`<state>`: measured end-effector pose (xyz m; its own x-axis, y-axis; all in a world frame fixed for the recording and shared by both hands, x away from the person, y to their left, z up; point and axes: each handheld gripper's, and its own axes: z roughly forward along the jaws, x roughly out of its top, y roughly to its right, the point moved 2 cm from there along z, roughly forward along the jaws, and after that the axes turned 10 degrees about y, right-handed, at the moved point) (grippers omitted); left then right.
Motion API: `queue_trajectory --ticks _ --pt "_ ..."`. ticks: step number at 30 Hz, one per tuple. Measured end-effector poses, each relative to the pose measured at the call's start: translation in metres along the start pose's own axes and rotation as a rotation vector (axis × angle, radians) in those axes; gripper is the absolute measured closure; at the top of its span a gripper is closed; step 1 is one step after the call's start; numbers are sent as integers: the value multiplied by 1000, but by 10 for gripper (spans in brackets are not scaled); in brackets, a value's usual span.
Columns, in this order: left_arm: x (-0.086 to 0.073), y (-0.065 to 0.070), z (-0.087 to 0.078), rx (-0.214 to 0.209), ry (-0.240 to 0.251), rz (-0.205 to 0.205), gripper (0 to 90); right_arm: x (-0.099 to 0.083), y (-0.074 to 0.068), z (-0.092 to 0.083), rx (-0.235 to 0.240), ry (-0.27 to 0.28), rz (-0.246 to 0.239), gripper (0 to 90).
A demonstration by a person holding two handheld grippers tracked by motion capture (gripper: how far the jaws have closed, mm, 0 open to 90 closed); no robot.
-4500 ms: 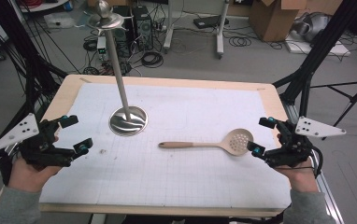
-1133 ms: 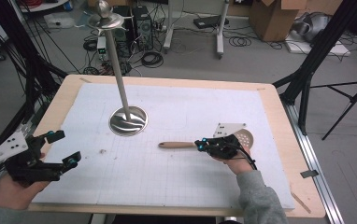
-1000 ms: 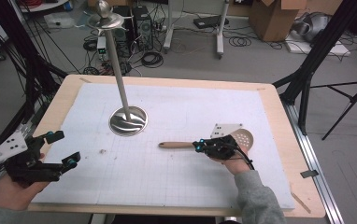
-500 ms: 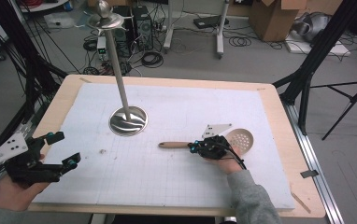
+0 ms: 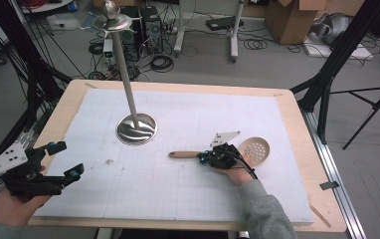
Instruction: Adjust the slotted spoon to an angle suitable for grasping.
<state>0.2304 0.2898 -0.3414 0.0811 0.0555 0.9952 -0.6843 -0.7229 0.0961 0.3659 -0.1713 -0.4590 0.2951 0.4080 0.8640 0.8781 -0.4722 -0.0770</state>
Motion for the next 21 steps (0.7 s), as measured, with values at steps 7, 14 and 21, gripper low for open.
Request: queue_trajectory --ticks 7,14,21 --pt "0 2 0 -6 -1 5 56 2 2 4 -32 -4 -7 895" --pt "-1 1 -3 2 -1 3 56 6 6 9 -90 -1 10 895" --pt "-2 0 -6 8 -1 3 56 7 9 12 -118 6 28 895"
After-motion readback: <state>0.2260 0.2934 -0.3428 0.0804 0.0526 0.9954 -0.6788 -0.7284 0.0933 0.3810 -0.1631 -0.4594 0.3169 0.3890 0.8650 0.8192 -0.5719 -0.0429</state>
